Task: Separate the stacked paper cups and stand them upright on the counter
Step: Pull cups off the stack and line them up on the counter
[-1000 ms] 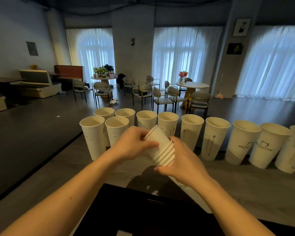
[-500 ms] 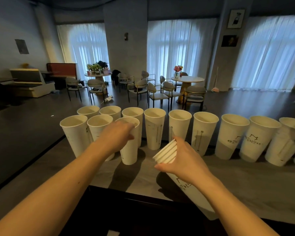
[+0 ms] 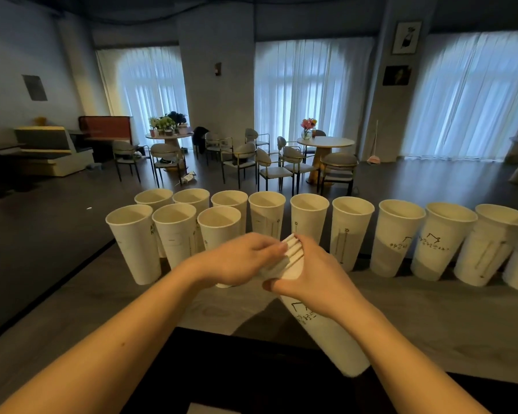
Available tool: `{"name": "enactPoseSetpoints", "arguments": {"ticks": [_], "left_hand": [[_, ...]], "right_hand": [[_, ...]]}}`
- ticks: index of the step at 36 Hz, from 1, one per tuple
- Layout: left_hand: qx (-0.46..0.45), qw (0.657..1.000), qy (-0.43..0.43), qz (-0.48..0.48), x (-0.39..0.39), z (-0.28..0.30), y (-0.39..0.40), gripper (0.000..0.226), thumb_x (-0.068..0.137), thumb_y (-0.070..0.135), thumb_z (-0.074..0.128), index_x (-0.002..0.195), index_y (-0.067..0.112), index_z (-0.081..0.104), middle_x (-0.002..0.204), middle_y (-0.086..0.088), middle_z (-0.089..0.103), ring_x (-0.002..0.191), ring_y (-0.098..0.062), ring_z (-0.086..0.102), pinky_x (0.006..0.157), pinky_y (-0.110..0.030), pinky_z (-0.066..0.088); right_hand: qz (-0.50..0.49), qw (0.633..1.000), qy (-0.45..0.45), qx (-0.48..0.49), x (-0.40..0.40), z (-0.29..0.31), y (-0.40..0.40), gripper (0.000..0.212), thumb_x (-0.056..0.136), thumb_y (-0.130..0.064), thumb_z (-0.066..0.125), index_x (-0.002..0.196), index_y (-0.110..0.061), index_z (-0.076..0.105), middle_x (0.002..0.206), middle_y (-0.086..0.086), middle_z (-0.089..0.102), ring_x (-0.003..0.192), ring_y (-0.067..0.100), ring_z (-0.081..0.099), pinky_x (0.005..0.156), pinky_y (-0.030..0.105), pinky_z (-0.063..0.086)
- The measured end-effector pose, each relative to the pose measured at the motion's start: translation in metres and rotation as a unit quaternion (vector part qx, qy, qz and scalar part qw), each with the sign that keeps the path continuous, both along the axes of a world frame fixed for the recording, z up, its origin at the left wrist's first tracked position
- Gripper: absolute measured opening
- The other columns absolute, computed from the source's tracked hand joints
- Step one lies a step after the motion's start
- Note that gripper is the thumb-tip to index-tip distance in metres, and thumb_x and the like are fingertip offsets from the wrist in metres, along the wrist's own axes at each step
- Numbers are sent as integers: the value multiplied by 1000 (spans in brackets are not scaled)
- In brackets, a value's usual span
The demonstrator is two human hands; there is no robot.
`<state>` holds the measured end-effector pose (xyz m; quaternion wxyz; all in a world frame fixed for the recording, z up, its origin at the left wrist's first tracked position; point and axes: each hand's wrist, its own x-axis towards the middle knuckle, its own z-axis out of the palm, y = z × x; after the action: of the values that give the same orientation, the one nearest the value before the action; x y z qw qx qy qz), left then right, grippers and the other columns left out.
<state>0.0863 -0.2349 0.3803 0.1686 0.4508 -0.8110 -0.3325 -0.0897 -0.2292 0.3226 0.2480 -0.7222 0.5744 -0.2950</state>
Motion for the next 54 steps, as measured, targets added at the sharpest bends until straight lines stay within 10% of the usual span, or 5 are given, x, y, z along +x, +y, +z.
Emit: {"name": "enactPoseSetpoints", "arguments": {"ticks": [13, 23, 36, 46, 54], "left_hand": [[-58, 983, 117, 128, -9, 3, -4, 4, 89, 26, 67, 91, 28, 69, 91, 3, 72, 88, -14, 67, 78, -29, 55], [-277, 946, -70, 153, -14, 0, -42, 19, 91, 31, 64, 76, 25, 55, 74, 6, 57, 66, -7, 56, 59, -23, 44], [-367, 878, -291, 100, -23, -32, -70, 24, 93, 30, 62, 113, 18, 58, 112, -7, 65, 100, -21, 64, 80, -33, 54], [-389, 891, -179, 151, -31, -12, -59, 45, 87, 44, 64, 124, 19, 56, 119, -1, 63, 108, -18, 58, 88, -36, 51], [-10, 999, 14, -42, -74, -7, -10, 33, 103, 37, 41, 107, 14, 65, 84, 6, 63, 67, 1, 57, 67, -23, 44]], "right_hand": [[11, 997, 73, -26, -29, 9, 15, 99, 72, -52, 82, 150, -45, 21, 131, -14, 56, 115, 10, 55, 95, 42, 54], [-87, 987, 131, 35, -56, -8, 5, 108, 73, -59, 80, 156, -34, 15, 143, -1, 48, 127, 21, 51, 96, 40, 50], [-83, 992, 86, 33, -63, -11, -1, 111, 72, -61, 80, 157, -36, 14, 150, -4, 44, 135, 20, 46, 103, 43, 48], [-97, 995, 33, 17, -64, -5, 6, 103, 70, -61, 82, 150, -33, 23, 139, -8, 49, 123, 15, 50, 97, 38, 51], [-62, 998, 8, -19, -59, 6, 15, 84, 73, -55, 82, 138, -36, 33, 113, -18, 52, 105, 10, 55, 82, 31, 50]]}}
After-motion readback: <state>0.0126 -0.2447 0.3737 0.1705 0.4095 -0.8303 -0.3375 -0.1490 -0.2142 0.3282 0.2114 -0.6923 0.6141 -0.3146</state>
